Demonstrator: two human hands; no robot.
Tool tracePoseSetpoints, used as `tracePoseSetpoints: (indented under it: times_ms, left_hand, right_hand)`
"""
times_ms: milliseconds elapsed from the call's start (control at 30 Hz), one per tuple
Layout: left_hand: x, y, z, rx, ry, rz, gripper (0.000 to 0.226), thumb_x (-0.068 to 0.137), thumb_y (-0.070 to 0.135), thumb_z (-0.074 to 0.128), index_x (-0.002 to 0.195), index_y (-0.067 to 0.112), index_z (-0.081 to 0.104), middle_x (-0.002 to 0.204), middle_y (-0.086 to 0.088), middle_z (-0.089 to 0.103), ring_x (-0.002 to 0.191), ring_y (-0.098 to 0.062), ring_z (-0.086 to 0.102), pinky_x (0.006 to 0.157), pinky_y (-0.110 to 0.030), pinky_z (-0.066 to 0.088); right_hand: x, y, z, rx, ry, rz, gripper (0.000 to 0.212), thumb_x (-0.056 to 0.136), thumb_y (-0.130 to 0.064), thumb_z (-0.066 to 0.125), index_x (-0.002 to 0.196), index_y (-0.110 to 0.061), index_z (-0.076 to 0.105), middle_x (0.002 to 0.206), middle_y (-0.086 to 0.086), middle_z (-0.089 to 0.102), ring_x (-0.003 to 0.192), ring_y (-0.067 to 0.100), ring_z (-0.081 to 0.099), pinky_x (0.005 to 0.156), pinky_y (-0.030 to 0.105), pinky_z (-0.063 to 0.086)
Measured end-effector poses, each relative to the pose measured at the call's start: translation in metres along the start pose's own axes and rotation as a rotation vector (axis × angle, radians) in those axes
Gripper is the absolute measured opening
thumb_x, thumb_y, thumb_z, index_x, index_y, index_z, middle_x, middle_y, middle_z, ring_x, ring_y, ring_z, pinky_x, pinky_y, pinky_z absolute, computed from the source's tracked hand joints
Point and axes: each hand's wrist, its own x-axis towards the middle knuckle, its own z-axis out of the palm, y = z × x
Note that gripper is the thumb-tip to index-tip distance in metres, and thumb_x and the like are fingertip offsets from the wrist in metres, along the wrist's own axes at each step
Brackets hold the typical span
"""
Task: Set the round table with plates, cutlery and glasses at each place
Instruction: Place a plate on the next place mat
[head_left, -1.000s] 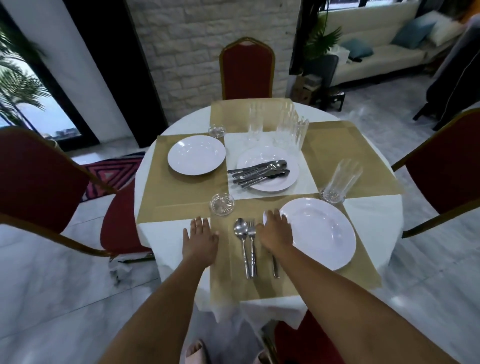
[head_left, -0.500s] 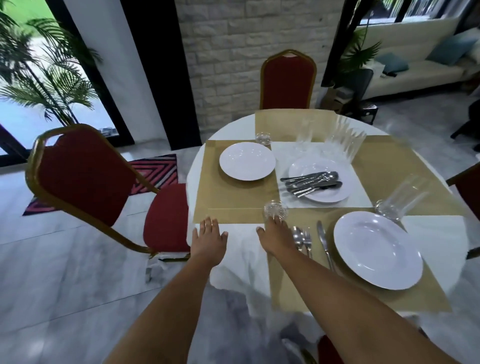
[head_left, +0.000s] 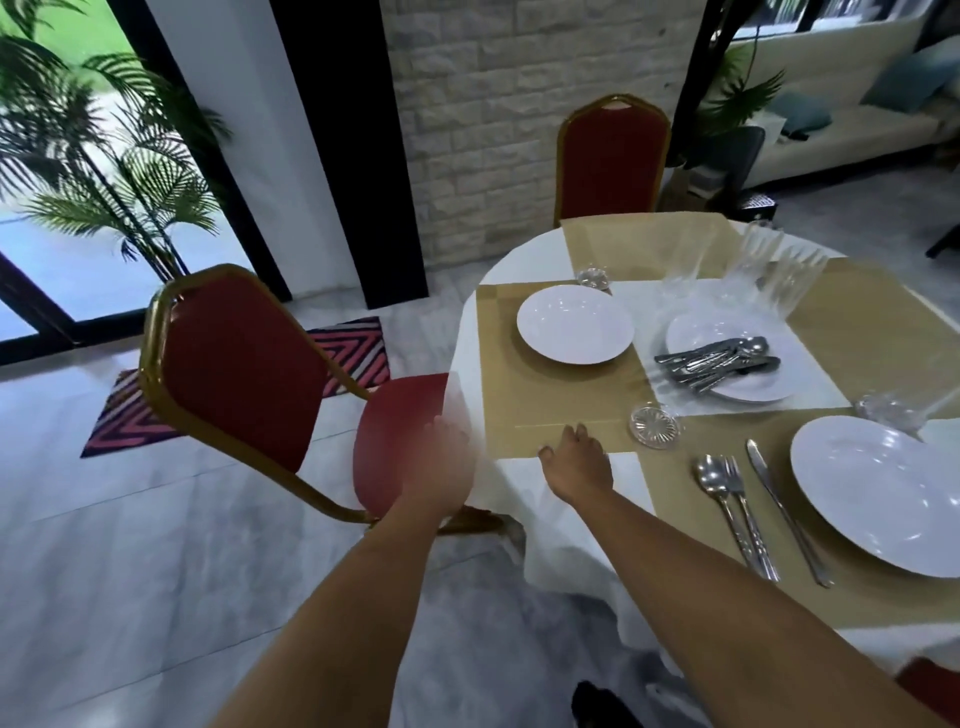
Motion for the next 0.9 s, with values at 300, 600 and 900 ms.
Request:
tracePoseSetpoints:
  times_ms: [300, 600, 900]
  left_hand:
    - [0.069, -0.009, -0.017, 0.014, -0.006, 0.080, 0.062, 0.103, 0.040, 0.016, 0.154, 0.009, -0.003, 0.161, -0.010, -0.008, 0.149, -0.023, -0.008, 0.121, -0.044, -0.001]
    - [0.163, 0.012, -0.040, 0.032, -0.026, 0.155, 0.063, 0.103, 0.041, 0.020, 0.153, 0.010, -0.002, 0.162, -0.010, -0.008, 0.149, -0.023, -0.007, 0.121, -0.043, -0.001]
    - [0.231, 0.049, -0.058, 0.047, -0.068, 0.258, 0.063, 0.103, 0.041, 0.020, 0.154, 0.009, 0.001, 0.162, -0.012, -0.006, 0.150, -0.025, -0.005, 0.121, -0.043, -0.001]
  right_hand:
    - [0.053, -0.022, -0.003, 0.038, 0.061, 0.083, 0.063, 0.099, -0.039, 0.040, 0.150, -0.005, 0.026, 0.161, 0.013, 0.019, 0.144, 0.033, 0.026, 0.116, 0.045, 0.026]
    - [0.128, -0.025, -0.029, 0.062, 0.173, 0.155, 0.068, 0.097, -0.036, 0.045, 0.151, -0.002, 0.022, 0.160, 0.017, 0.019, 0.140, 0.035, 0.031, 0.113, 0.044, 0.030]
    - [0.181, -0.009, -0.053, 0.154, 0.199, 0.331, 0.074, 0.098, -0.042, 0.042, 0.154, -0.003, 0.012, 0.162, 0.017, 0.008, 0.145, 0.035, 0.023, 0.116, 0.044, 0.024]
